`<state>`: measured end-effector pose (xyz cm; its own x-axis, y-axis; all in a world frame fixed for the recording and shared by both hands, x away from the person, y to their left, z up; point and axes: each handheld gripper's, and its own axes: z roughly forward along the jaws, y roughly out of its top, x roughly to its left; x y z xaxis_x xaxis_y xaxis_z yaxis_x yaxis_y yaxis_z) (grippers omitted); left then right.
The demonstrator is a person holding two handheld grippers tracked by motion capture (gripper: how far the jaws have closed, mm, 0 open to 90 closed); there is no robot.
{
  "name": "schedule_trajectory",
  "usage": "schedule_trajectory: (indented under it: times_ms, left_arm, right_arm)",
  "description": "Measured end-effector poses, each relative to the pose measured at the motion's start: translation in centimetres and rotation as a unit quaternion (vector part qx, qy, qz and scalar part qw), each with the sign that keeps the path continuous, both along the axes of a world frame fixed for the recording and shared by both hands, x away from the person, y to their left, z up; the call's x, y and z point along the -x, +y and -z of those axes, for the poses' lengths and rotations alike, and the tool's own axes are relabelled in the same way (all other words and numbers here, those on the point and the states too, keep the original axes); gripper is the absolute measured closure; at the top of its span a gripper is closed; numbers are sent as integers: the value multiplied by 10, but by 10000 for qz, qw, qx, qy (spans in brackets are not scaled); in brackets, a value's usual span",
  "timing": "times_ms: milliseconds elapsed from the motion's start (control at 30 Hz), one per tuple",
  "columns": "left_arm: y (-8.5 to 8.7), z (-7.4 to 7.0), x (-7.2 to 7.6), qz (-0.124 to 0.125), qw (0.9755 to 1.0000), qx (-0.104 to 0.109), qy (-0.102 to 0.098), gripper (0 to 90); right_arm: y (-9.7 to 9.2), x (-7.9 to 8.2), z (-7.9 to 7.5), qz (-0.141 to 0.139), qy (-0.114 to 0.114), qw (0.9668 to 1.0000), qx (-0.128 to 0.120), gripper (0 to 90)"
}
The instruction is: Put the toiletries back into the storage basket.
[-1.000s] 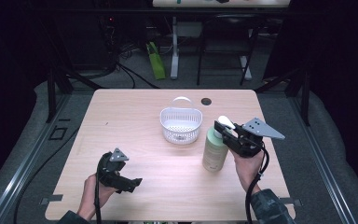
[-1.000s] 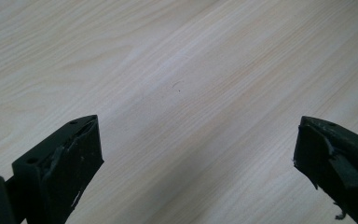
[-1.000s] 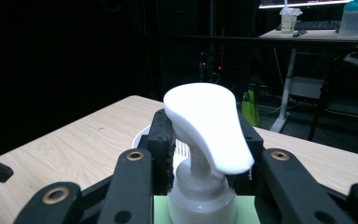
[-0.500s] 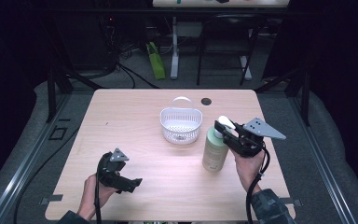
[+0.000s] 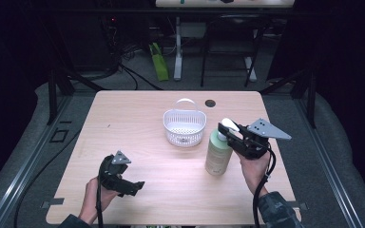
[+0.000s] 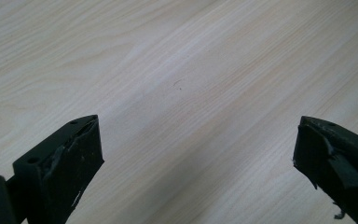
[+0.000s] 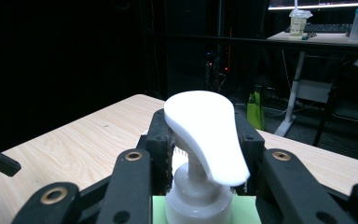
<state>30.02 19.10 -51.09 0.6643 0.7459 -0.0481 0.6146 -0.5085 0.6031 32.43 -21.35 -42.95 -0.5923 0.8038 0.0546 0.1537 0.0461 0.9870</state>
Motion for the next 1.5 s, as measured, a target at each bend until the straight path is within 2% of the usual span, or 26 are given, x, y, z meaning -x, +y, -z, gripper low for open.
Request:
schedule_trajectory:
  times_ms: [333,800,1500]
  left_arm:
    - [0,0,0,-2,10000,6,-4,8]
    - [1,-1,0,4,10000,57,-26,9]
    - [1,-1,1,-15,10000,63,-33,9]
  right_arm:
    - [2,2,-5,-107,-56,9999,42,663]
    - [4,2,-10,-105,-64,9999,121,663]
    - [10,-2,-29,-256,-56,9996,103,662]
